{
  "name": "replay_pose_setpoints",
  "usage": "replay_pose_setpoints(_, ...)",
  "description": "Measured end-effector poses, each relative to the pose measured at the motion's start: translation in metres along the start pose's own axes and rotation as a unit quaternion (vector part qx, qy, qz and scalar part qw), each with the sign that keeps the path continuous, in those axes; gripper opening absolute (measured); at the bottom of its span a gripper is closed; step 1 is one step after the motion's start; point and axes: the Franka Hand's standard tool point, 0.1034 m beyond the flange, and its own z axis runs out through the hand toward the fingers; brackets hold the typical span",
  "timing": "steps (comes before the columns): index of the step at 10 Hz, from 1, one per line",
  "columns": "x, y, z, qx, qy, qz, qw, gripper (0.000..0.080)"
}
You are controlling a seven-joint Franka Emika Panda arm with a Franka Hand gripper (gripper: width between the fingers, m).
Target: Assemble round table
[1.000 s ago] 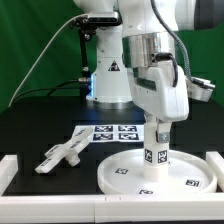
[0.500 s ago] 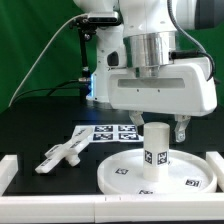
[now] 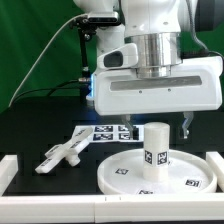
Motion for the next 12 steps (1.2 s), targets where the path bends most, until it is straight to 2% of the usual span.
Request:
replay_pose_setpoints(1,-0.0005,-0.0027,-0.0004,-0.004,-0.001,-0.064,0.998,0.0649)
replay_pose_setpoints(3,-0.0005,0.0006,0.0002,-0.005,-0.002,-0.099,0.995,0.0649)
replay_pose_setpoints(5,0.0048,0.0038,-0.0026,-0.015,-0.006,-0.244,0.97,0.0649)
replay_pose_setpoints(6,0.0086,0.0037,-0.0044,-0.02,-0.004,-0.283,0.959,0.0649)
replay_pose_setpoints(7,0.0068,0.0044,-0.0032,-0.02,-0.005,-0.277,0.961,0.0649)
replay_pose_setpoints(8,0.0067,0.0044,-0.003,-0.02,-0.005,-0.263,0.965,0.055)
replay_pose_setpoints(9,0.0067,0.0046,-0.003,-0.02,-0.005,-0.263,0.965,0.055)
replay_pose_setpoints(10,0.0066,0.0044,-0.0029,-0.019,-0.004,-0.23,0.973,0.0404)
replay_pose_setpoints(12,0.0066,0.0047,-0.0027,-0.019,-0.003,-0.163,0.986,0.0406)
